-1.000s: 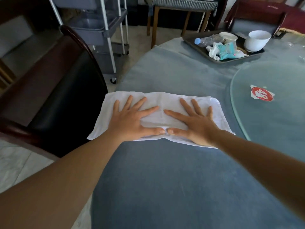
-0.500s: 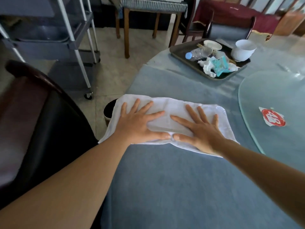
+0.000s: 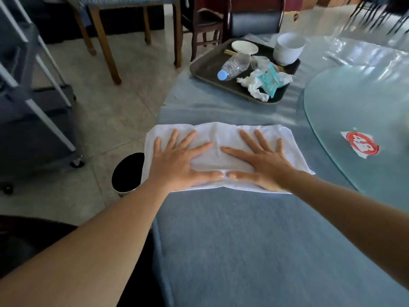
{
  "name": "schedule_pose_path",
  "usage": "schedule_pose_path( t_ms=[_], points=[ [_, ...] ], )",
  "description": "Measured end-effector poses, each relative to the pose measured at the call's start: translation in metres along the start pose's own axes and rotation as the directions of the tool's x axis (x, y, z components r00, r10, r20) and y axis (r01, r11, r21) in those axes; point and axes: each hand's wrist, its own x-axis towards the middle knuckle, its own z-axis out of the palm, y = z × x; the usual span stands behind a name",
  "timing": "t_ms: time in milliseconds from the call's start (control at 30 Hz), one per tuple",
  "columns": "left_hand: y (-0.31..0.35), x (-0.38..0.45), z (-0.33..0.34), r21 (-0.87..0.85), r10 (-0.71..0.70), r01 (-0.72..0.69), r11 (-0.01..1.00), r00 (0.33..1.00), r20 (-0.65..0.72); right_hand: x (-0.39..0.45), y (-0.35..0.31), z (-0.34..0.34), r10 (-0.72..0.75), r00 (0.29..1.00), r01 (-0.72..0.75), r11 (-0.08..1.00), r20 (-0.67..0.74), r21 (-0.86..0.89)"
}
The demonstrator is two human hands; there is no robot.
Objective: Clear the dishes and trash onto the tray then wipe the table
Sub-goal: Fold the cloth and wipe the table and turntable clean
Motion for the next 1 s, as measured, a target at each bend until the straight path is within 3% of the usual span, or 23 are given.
schedule_pose_path(
  t_ms=[500, 700, 800, 867, 1000],
  points=[
    [-0.008, 0.013, -0.003, -0.085, 0.07, -0.071, 0.994, 0.997, -0.008, 0.007, -0.006, -0.011, 0.061, 0.998, -0.06, 0.997, 0.012, -0.054],
    [-0.007, 0.011, -0.015, -0.114, 0.088, -0.079, 0.99, 0.993, 0.076, -0.013, -0.033, -0.024, 0.271, 0.961, -0.263, 0.958, 0.061, -0.114],
    [-0.01, 0.012, -0.026, -0.17, 0.104, -0.075, 0.983, 0.98, 0.169, -0.035, -0.073, -0.034, 0.46, 0.888, -0.46, 0.887, 0.008, -0.042],
    [-0.016, 0.018, -0.034, -0.23, 0.167, -0.102, 0.968, 0.944, 0.285, -0.046, -0.108, -0.038, 0.596, 0.802, -0.595, 0.803, -0.043, 0.036],
    [-0.037, 0.04, -0.053, -0.46, 0.327, -0.065, 0.885, 0.791, 0.517, -0.055, -0.178, -0.042, 0.863, 0.505, -0.831, 0.491, -0.013, 0.262]
  ],
)
